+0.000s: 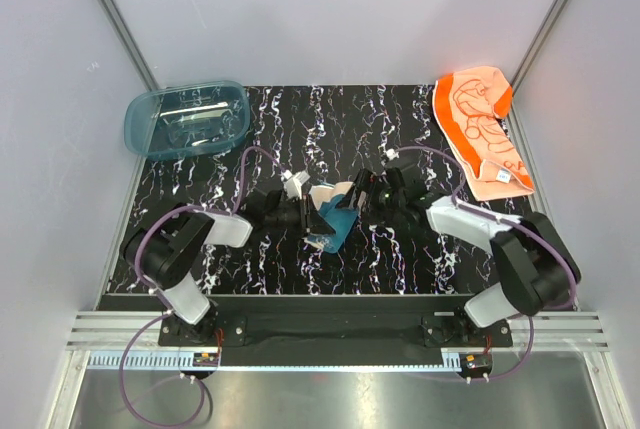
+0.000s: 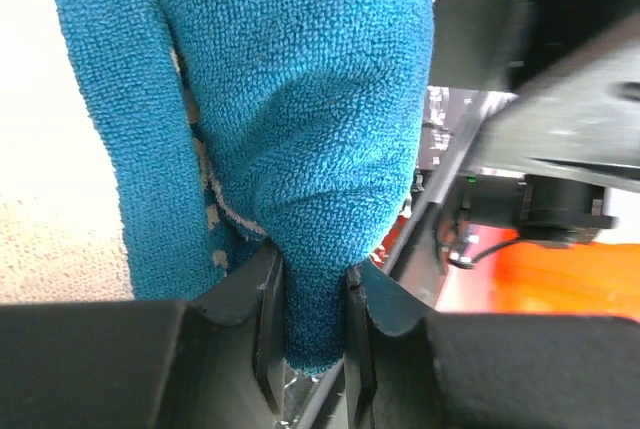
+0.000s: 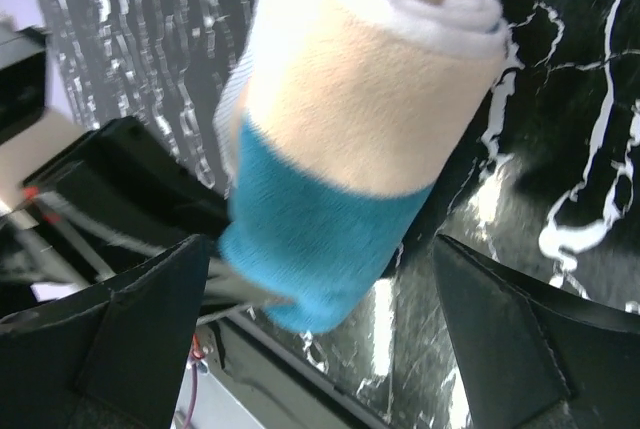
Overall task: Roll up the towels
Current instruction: Roll the towel, then place the rolled towel into the container
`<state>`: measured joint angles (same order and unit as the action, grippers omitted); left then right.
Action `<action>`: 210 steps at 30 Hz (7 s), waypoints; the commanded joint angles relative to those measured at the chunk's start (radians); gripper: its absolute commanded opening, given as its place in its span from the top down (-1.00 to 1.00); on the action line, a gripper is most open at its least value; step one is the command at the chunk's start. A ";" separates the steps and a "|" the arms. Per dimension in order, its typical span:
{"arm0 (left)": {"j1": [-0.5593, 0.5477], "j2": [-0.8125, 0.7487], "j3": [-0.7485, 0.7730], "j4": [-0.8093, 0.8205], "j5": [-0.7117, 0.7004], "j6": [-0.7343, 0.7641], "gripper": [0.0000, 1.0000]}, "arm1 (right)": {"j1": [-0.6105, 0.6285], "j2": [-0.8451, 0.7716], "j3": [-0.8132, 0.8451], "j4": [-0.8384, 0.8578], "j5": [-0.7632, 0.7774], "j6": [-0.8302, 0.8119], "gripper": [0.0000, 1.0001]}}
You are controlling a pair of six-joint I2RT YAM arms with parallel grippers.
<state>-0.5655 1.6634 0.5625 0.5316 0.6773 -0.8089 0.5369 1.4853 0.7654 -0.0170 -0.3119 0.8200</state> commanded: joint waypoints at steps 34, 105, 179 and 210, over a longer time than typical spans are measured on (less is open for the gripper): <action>-0.296 -0.311 0.321 -0.877 -0.856 0.454 -0.68 | 0.138 0.351 0.311 -0.291 0.103 -0.071 0.10; 0.021 0.030 0.175 -0.438 -0.005 0.117 0.61 | 0.028 0.013 0.094 -0.026 0.089 -0.019 -0.99; 0.194 -0.691 -0.049 0.233 -0.019 -0.311 -0.98 | 0.107 -0.177 0.221 0.203 -0.050 0.044 0.36; 0.052 -0.421 -0.023 0.379 0.001 -0.335 -0.98 | 0.124 -0.145 0.173 0.767 -0.201 0.389 0.35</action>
<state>-0.4511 1.1847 0.5201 0.8940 0.6415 -1.1690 0.6411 1.3357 0.9211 0.4671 -0.4690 1.0920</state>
